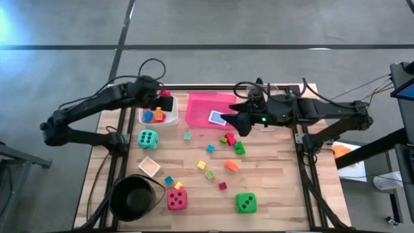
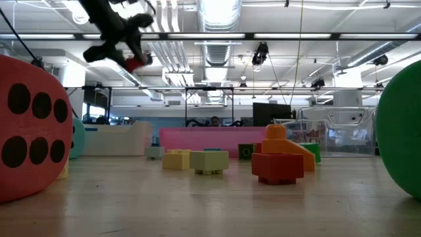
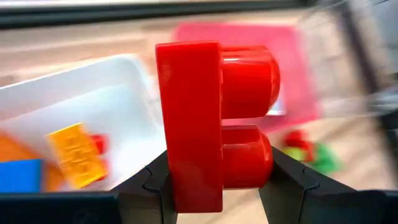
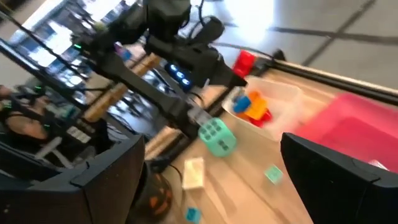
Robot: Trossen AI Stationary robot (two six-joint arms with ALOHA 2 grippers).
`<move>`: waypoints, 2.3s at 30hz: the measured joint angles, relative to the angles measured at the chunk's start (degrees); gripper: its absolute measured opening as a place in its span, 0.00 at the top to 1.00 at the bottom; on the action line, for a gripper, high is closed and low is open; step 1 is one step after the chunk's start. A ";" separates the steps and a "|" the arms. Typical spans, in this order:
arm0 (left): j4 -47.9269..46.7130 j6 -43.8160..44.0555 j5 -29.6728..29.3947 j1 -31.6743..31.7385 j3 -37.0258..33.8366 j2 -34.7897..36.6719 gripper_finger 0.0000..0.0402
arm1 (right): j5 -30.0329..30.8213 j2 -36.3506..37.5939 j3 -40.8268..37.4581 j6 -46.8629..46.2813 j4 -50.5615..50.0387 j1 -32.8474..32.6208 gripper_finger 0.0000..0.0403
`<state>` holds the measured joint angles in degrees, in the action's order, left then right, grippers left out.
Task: Pick & Place Toys
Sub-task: Put the red game piece into the white bin
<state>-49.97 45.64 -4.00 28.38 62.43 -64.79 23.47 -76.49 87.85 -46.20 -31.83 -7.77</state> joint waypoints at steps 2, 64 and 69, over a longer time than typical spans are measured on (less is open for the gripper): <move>-3.25 -1.37 0.12 1.71 -0.01 -2.89 0.59 | 0.79 0.19 0.00 -1.03 -2.60 -0.84 0.09; 4.63 -8.79 3.57 5.58 -7.76 -30.56 0.59 | 12.56 0.36 -0.94 -31.79 -39.41 -22.01 0.09; 4.75 -9.28 3.62 5.57 -7.76 -30.58 0.59 | 12.56 0.36 -0.94 -31.66 -39.41 -22.01 0.09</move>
<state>-45.22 36.36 -0.38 33.94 54.68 -95.37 36.03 -76.14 86.91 -77.87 -71.24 -29.78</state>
